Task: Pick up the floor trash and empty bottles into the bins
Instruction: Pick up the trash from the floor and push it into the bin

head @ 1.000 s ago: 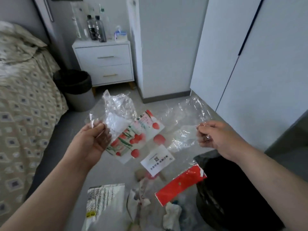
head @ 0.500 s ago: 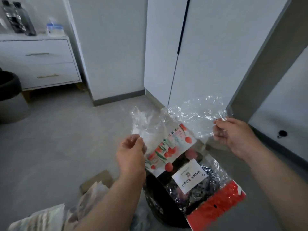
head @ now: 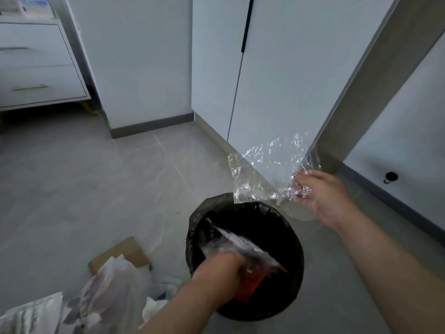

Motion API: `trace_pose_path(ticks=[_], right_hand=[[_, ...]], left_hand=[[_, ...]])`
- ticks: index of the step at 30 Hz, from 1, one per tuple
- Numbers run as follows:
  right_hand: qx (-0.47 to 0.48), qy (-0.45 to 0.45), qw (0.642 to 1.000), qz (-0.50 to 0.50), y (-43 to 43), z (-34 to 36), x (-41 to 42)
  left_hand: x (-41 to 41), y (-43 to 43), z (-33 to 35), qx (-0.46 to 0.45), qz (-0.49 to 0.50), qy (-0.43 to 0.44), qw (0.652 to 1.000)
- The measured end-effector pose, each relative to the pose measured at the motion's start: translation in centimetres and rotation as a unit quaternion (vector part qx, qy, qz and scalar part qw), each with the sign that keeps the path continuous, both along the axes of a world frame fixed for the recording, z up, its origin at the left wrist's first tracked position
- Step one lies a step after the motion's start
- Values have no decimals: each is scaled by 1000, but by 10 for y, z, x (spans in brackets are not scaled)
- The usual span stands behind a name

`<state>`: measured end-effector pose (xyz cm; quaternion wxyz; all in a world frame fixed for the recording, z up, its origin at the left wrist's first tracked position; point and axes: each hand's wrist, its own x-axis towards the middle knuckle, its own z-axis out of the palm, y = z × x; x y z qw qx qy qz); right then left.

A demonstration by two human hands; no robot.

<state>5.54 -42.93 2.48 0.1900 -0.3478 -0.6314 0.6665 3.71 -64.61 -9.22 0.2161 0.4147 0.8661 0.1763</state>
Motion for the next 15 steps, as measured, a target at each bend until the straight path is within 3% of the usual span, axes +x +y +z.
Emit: trace_pose_path(ticks=[2,4,6,8,11,13,15], right_hand=[[12,8,1000,-5,-2,0,-1],[27,12,999,15,-4,-2,-4],[57,-8,996,62,-8,-3,-5],[133,-56,983,112,-9,-3,-5],[303,-119,931,165,-17,-8,0],[409,-130,877,217,-29,-20,7],[493,-142,806,296,-43,-39,17]], left_hand=[[0,8,3,-123,-62,-39,990],[-2,15,10,-165,-125,-35,978],[-1,14,18,-114,-146,14,983],[0,0,21,7,-110,68,992],[-2,-33,11,150,23,163,975],[-6,-55,2,99,109,119,982],[-8,-66,-9,27,124,5,992]])
